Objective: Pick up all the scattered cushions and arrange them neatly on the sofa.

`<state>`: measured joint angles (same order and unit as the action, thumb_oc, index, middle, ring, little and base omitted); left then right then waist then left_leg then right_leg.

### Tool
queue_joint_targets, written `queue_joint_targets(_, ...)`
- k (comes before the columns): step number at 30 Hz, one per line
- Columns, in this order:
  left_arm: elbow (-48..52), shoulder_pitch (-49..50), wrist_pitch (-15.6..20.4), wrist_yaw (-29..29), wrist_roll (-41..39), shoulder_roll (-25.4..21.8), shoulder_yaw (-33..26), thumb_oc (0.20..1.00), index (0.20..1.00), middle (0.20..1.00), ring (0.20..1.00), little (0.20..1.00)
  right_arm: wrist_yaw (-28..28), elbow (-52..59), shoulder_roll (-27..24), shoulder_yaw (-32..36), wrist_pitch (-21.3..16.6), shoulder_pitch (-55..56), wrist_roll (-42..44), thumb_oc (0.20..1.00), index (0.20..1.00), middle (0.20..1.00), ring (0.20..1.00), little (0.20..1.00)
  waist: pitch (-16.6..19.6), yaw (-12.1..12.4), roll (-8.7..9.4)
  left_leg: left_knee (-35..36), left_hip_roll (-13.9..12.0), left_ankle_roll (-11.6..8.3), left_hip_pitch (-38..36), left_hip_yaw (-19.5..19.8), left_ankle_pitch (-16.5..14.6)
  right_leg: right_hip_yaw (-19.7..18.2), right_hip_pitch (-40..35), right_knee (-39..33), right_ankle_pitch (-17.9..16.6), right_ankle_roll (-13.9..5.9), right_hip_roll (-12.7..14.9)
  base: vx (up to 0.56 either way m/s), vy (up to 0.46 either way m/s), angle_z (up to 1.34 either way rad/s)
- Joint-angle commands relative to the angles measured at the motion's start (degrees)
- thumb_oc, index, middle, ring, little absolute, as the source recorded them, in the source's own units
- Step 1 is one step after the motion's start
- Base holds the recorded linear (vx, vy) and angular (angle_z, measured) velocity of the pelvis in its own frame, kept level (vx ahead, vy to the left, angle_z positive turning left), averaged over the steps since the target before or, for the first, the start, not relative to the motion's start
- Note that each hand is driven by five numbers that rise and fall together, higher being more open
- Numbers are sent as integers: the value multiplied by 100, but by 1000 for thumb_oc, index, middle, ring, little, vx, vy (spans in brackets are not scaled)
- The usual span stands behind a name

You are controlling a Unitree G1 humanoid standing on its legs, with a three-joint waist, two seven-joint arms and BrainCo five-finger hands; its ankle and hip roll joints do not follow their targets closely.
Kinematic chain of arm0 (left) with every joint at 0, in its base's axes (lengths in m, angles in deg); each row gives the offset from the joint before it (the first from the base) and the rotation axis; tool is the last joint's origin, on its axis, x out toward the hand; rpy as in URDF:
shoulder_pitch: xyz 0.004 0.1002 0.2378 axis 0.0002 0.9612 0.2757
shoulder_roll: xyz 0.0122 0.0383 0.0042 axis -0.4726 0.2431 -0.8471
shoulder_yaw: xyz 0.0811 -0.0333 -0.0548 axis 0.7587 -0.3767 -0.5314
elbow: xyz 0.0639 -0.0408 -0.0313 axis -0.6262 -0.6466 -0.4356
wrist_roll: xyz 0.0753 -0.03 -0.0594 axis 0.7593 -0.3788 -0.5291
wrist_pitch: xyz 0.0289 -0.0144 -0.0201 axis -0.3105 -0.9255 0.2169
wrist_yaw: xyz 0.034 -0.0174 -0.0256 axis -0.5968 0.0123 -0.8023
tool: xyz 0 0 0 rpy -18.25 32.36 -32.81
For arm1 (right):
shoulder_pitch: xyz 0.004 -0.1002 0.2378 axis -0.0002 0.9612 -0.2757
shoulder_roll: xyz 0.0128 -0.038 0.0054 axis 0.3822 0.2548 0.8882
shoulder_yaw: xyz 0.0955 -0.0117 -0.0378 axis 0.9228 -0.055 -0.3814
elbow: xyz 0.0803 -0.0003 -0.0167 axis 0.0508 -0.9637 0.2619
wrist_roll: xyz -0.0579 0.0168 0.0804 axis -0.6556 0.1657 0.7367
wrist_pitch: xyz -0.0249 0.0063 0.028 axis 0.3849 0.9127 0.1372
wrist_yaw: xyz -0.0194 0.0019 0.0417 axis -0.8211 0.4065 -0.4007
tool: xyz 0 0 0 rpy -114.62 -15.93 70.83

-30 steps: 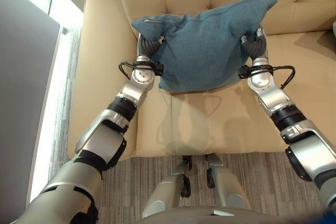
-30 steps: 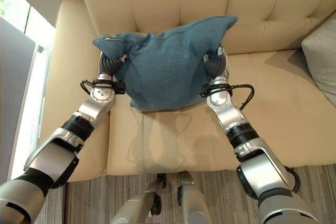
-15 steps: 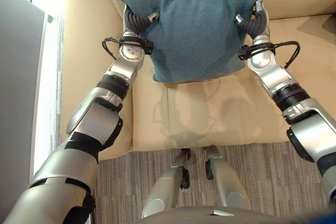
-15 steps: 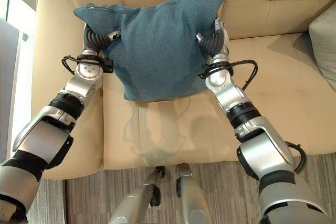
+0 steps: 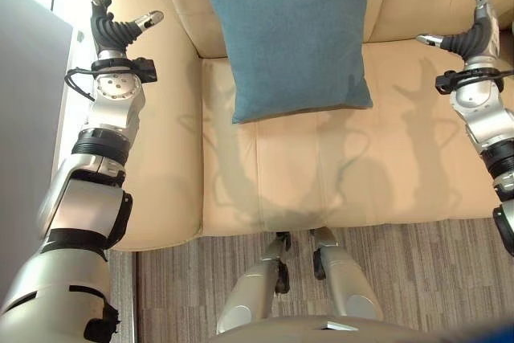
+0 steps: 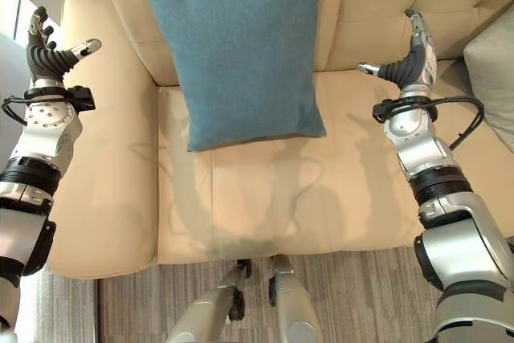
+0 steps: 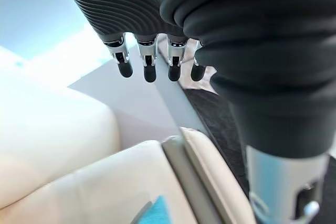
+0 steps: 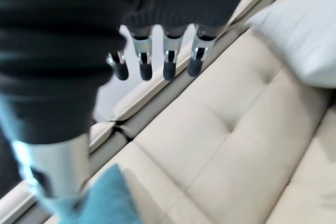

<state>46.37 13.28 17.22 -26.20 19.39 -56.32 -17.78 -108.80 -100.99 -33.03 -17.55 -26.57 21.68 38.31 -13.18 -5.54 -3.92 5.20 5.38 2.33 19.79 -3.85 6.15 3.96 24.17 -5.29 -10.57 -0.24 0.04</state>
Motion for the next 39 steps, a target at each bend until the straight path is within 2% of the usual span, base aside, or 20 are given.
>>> queue_joint_targets(1, -69, 445, 299, -31, 133, 134, 120, 1000, 1000, 1000, 1000, 1000, 68, -98, 79, 121, -155, 669, -380, 1000, 1000, 1000, 1000, 1000, 758, 78, 47, -20, -495, -658, -55, -74, -296, 213, -392, 48, 643, -685, 401, 58, -31, 1)
queue_joint_targets(2, 303, 1102, 302, 46, 301, 283, -107, 1000, 1000, 1000, 1000, 1000, 183, 91, 110, 376, -162, 1233, -546, 1000, 1000, 1000, 1000, 1000, 776, 89, 72, -20, -499, -647, -120, -76, -312, 225, -481, 38, 675, -675, 396, 64, -38, 0)
queue_joint_targets(4, 757, 1819, 227, 149, 630, 388, -227, 1000, 1000, 1000, 1000, 1000, 315, 280, 176, 666, -154, 1931, -707, 1000, 1000, 1000, 1000, 1000, 806, 100, 94, -20, -507, -636, -235, -75, -341, 245, -622, 29, 720, -666, 387, 73, -44, 5)
queue_joint_targets(5, 1186, 2609, 171, 256, 929, 636, -384, 1000, 1000, 1000, 1000, 1000, 433, 478, 337, 935, -183, 2615, -828, 1000, 1000, 1000, 1000, 1000, 806, 116, 136, -20, -505, -624, -352, -56, -367, 262, -763, 29, 761, -654, 371, 55, -34, 12)
queue_joint_targets(6, 1191, 2614, 168, 255, 931, 637, -384, 1000, 1000, 1000, 1000, 1000, 433, 482, 337, 937, -181, 2622, -829, 1000, 1000, 1000, 1000, 1000, 807, 117, 136, -20, -505, -624, -355, -55, -368, 263, -766, 29, 762, -655, 371, 68, -49, 9)
queue_joint_targets(7, 1349, 3262, 111, 402, 1103, 874, -529, 1000, 1000, 1000, 1000, 1000, 591, 616, 494, 1140, -159, 3224, -973, 1000, 1000, 1000, 1000, 1000, 802, 120, 172, -20, -513, -620, -480, -34, -387, 290, -910, 29, 808, -648, 362, 51, -36, 11)
queue_joint_targets(10, 1450, 4259, -5, 646, 1231, 1295, -707, 1000, 1000, 1000, 1000, 1000, 775, 639, 855, 1299, -109, 3995, -1215, 1000, 1000, 1000, 1000, 1000, 784, 149, 245, -20, -539, -602, -717, -10, -428, 335, -1173, 29, 889, -640, 346, 52, -44, 14)
queue_joint_targets(13, 1123, 5099, -175, 923, 1195, 1855, -797, 1000, 1000, 1000, 1000, 1000, 1009, 422, 1404, 1220, -105, 4517, -1385, 1000, 1000, 1000, 1000, 1000, 761, 210, 343, -20, -572, -564, -1027, 14, -468, 387, -1520, 29, 992, -636, 319, 18, -43, 11)
queue_joint_targets(15, 881, 5348, -266, 1003, 1340, 2002, -756, 1000, 1000, 1000, 1000, 1000, 1109, 248, 1647, 1101, -138, 4696, -1443, 1000, 1000, 1000, 1000, 1000, 767, 247, 388, -20, -593, -560, -1187, 21, -489, 403, -1693, 29, 1035, -635, 302, -2, -51, 9)
queue_joint_targets(24, -917, 5610, -448, 1177, 2012, 2377, -369, 1000, 1000, 1000, 1000, 1000, 1298, -955, 2180, 476, -168, 4969, -1606, 1000, 1000, 1000, 1000, 1000, 769, 331, 468, -20, -700, -608, -1643, 47, -506, 492, -2231, 29, 1193, -577, 200, -70, -42, 11)
queue_joint_targets(26, -1578, 5551, -559, 1123, 2228, 2522, -343, 1000, 1000, 1000, 1000, 1000, 1266, -1628, 2355, 326, -121, 4931, -1633, 1000, 1000, 1000, 1000, 1000, 755, 364, 483, -134, -730, -630, -1771, 14, -510, 522, -2376, 29, 1251, -566, 194, -202, -17, 17)
queue_joint_targets(28, -1725, 5486, -596, 1115, 2253, 2567, -328, 1000, 1000, 1000, 1000, 1000, 1247, -1923, 2420, 297, -54, 4869, -1603, 1000, 1000, 1000, 1000, 1000, 657, 367, 555, -782, -715, -623, -1612, 6, -799, 525, -2384, 29, 1197, -541, 273, -322, 48, 8)
queue_joint_targets(29, -1928, 5354, -568, 1106, 2216, 2678, -316, 1000, 1000, 1000, 1000, 1000, 1246, -2278, 2485, 256, -3, 4732, -1550, 1000, 1000, 1000, 1000, 1000, 575, 406, 657, -1365, -498, -627, -1644, 337, -1275, 448, -2299, 31, 1013, -526, 408, -312, 83, 4)
queue_joint_targets(31, -1932, 5349, -566, 1106, 2215, 2679, -317, 1000, 1000, 1000, 1000, 1000, 1244, -2283, 2485, 256, -5, 4726, -1550, 1000, 1000, 1000, 1000, 1000, 561, 403, 648, -1393, -506, -627, -1644, 342, -1298, 453, -2314, 30, 1015, -526, 400, -193, 77, 2)
queue_joint_targets(32, -1954, 5289, -561, 1096, 2174, 2759, -291, 1000, 1000, 1000, 1000, 1000, 1266, -2466, 2512, 280, 57, 4647, -1484, 1000, 1000, 1000, 1000, 1000, 603, 374, 623, -1432, -457, -636, -1782, 660, -1365, 412, -2192, 34, 931, -551, 412, -195, 127, 5)
queue_joint_targets(33, -1954, 5255, -553, 1083, 2165, 2785, -248, 1000, 1000, 1000, 1000, 1000, 1286, -2534, 2527, 289, 78, 4622, -1464, 1000, 1000, 1000, 1000, 1000, 638, 341, 598, -1344, -454, -627, -1888, 784, -1403, 382, -2096, 48, 875, -563, 411, -228, 169, 9)
queue_joint_targets(35, -1924, 5187, -587, 1069, 2168, 2803, -172, 1000, 1000, 1000, 1000, 1000, 1272, -2718, 2561, 310, 140, 4558, -1429, 1000, 1000, 1000, 1000, 1000, 679, 277, 563, -1077, -429, -555, -1991, 841, -1486, 358, -1909, 94, 771, -598, 454, -147, 147, -5)
queue_joint_targets(39, -2120, 4933, -644, 1062, 2383, 2849, 11, 1000, 1000, 1000, 1000, 1000, 1230, -2955, 2677, 326, 270, 4367, -1416, 1000, 1000, 1000, 1000, 1000, 642, 187, 547, -665, -248, -390, -2104, 825, -1411, 309, -1512, 177, 437, -795, 643, -221, 223, -20)
